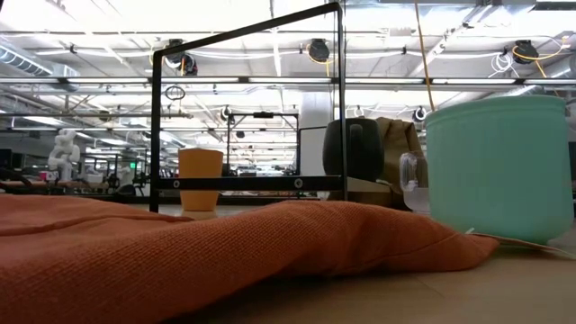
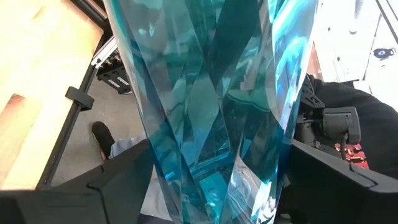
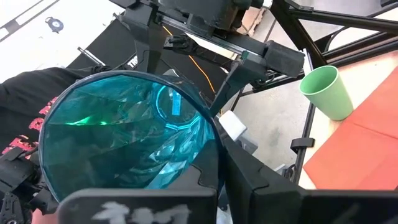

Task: Stack small to large cups/mugs on shelf
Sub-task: Put the blue cup on the shelf

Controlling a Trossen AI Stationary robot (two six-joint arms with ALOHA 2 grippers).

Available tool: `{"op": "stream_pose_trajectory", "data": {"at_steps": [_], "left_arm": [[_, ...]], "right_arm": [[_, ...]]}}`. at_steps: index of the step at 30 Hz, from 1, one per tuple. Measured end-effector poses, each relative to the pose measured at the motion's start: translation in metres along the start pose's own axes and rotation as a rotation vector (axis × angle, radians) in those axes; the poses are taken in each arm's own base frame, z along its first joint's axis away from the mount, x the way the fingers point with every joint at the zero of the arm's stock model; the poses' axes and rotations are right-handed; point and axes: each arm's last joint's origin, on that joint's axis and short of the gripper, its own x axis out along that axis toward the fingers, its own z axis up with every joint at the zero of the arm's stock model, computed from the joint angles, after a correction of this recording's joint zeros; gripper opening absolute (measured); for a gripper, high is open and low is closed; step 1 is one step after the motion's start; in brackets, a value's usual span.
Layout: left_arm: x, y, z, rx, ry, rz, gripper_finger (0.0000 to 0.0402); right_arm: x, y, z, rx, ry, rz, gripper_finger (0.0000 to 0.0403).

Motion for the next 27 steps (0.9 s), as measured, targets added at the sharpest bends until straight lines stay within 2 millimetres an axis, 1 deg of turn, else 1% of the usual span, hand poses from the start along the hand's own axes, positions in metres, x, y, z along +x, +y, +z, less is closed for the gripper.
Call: {"op": "stream_pose_trajectory", "data": {"at_steps": [5, 9, 14, 16, 20, 27], "left_arm": [[0.0, 0.0003, 0.0001, -0.001, -0.006, 0.005, 0.0309], [0.0, 0.0003, 0.0002, -0.009, -0.009, 0.006, 0.0309], [0.0, 0.0001, 0.0004, -0.011, -0.017, 0.007, 0.0331], [0.0, -0.0003, 0.0007, -0.01, -0.021, 0.003, 0.0329], [0.0001, -0.0015, 0.001, -0.007, -0.027, -0.007, 0.0308], [0.0002, -0.0024, 0.0011, -0.009, -0.033, -0.014, 0.0311]], "right_arm": [[-0.0003, -0.0005, -0.0011, 0.004, 0.01, -0.005, 0.0004], [-0.0002, -0.0007, -0.0012, 0.006, 0.011, -0.007, 0.0012], [-0.0001, -0.0008, -0.0013, 0.007, 0.011, -0.008, 0.0023], [-0.0001, -0.0009, -0.0013, 0.011, 0.012, -0.008, 0.0033], [0.0, -0.0009, -0.0015, 0.014, 0.014, -0.008, 0.0069], [-0.0007, 0.0, -0.0024, 0.026, 0.032, 0.009, 0.0155]]}}
